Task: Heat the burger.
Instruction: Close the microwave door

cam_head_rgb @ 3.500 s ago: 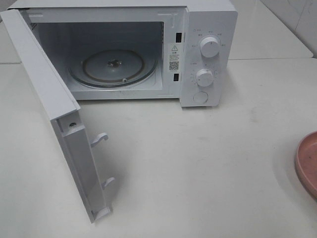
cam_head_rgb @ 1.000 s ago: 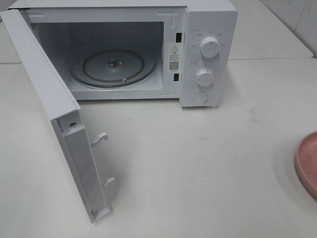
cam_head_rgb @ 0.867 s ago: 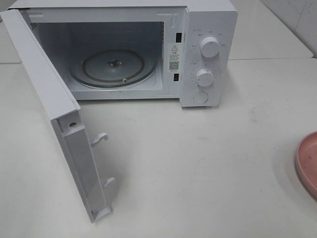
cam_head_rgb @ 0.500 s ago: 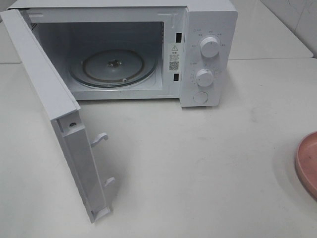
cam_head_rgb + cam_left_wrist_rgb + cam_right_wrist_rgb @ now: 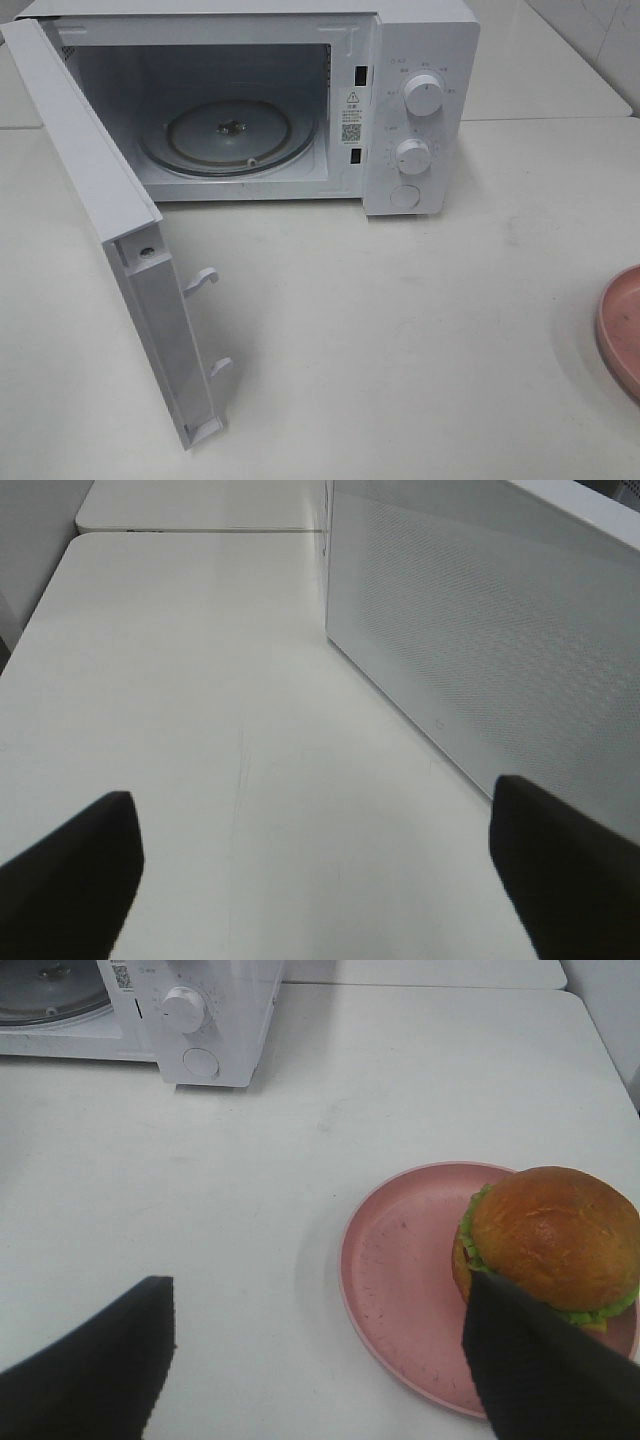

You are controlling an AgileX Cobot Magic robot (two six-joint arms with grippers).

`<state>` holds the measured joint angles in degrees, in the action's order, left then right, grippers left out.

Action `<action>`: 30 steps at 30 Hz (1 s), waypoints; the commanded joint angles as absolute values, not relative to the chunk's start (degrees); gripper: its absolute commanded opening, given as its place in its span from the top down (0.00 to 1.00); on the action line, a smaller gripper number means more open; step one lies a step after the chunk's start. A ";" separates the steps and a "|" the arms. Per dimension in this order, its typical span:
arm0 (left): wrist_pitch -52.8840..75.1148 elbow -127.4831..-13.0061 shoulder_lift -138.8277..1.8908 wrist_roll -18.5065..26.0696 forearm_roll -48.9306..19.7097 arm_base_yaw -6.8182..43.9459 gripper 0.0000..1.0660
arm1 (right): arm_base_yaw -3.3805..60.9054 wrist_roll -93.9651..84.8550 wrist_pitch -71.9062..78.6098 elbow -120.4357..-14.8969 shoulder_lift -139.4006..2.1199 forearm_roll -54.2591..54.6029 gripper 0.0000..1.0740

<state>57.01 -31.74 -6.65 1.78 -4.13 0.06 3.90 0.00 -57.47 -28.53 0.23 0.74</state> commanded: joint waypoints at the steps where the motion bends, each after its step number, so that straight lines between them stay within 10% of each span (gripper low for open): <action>1: 55.00 -32.14 -7.96 1.66 -3.72 -0.06 0.25 | 3.38 -0.57 -57.12 -28.42 1.78 0.74 0.29; 11: 44.52 -32.14 -26.30 1.66 -3.44 -0.06 1.00 | 3.38 -0.57 -57.12 -28.42 1.78 0.74 0.29; 30: -16.50 -15.30 -46.81 8.48 -4.24 0.11 1.00 | 3.38 -0.57 -57.12 -28.42 1.78 0.74 0.29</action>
